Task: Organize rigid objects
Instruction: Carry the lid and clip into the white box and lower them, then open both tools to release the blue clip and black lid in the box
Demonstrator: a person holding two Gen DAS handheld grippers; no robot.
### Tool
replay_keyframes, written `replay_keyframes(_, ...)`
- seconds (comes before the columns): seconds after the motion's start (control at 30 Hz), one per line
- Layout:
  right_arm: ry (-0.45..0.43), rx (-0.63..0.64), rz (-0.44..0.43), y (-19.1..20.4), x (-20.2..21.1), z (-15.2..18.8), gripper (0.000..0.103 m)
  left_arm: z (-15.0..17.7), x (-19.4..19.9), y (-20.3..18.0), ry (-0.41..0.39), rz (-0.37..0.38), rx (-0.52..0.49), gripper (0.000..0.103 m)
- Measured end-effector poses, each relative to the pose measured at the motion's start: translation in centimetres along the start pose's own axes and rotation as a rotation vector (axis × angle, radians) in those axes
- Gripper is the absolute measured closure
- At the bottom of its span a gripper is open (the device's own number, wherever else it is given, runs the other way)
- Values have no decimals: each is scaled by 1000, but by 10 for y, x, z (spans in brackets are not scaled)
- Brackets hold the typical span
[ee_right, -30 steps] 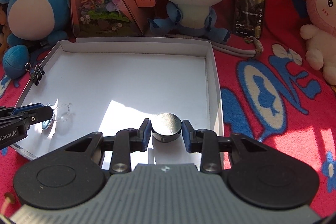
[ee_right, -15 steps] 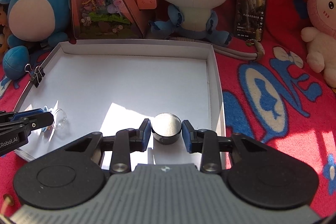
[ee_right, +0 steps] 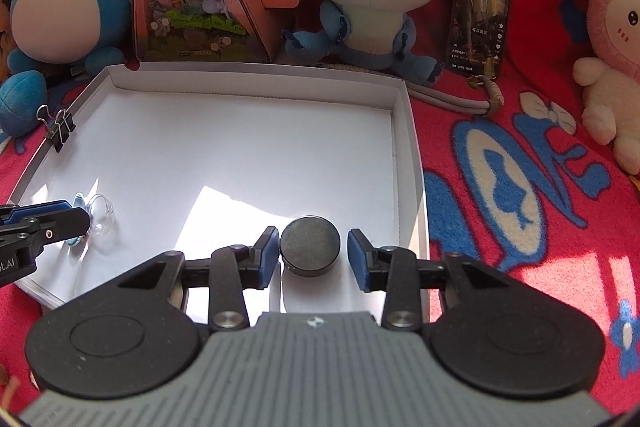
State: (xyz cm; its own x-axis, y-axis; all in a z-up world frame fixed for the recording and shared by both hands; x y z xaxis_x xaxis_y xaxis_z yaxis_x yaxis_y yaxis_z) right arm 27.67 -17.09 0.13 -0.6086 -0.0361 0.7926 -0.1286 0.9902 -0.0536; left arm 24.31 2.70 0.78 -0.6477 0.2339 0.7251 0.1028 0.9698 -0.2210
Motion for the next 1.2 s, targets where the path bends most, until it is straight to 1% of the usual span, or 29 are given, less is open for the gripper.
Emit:
replay_keyframes(0.03,4,1,-4,0,-1,0,55,0,0,-1,0,0,-1,87)
replay_keyframes(0.07,8,3,-7,0,-2,1,61,0,0,-1,0,0,-2,87)
replay_keyframes(0.13,4,11,-11,1,-2,1,64,0,-1,-1,0,0,-2,87)
replay_keyframes(0.33,4,6,-15,1,-2,2,65,0,-1,-1,0,2,-5,86)
replay_keyframes(0.4,0,8,-16,1,-2,2,65,1,-1,-1,-3,7,-8,79)
replay_keyframes(0.43,-4,10,-13,1,-3,2,64,1,0,-2,-5,10,-8,76)
replay_keyframes(0.47,-6,11,-11,1,-2,2,52,1,0,-2,-8,11,-8,70)
replay_keyframes(0.5,-9,15,-11,1,-2,2,50,1,1,-3,-13,12,-10,66)
replay_keyframes(0.53,-14,19,-15,1,-1,2,49,1,3,-4,-20,13,-17,66)
replay_keyframes(0.6,-24,27,-16,1,2,0,42,1,5,-6,-28,14,-27,65)
replay_keyframes(0.77,-39,41,-3,-1,10,-3,38,1,11,-9,-40,29,-38,60)
replay_keyframes(0.93,-50,23,-24,-6,18,0,38,4,22,-13,-52,38,-58,52)
replay_keyframes(1.07,-62,7,-43,-12,28,7,35,8,36,-15,-72,54,-74,42)
replay_keyframes(1.2,-94,28,-55,-12,43,20,29,14,52,-16,-87,72,-78,34)
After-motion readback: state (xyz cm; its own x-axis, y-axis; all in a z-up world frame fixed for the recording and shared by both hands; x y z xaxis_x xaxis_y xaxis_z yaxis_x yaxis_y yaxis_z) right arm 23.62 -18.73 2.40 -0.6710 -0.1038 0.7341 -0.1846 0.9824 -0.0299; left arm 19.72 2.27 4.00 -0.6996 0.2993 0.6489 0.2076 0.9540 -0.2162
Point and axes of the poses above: each gripper's, at about its wrist camera, not at the fingertips, and x roughly against the way its jaws point, y to its left, z to its underside, the point moved 2 cm from there along -x, roughly the way its jaws point, and after that the axes turned 3 degrees about z, right-handed, at the moved point
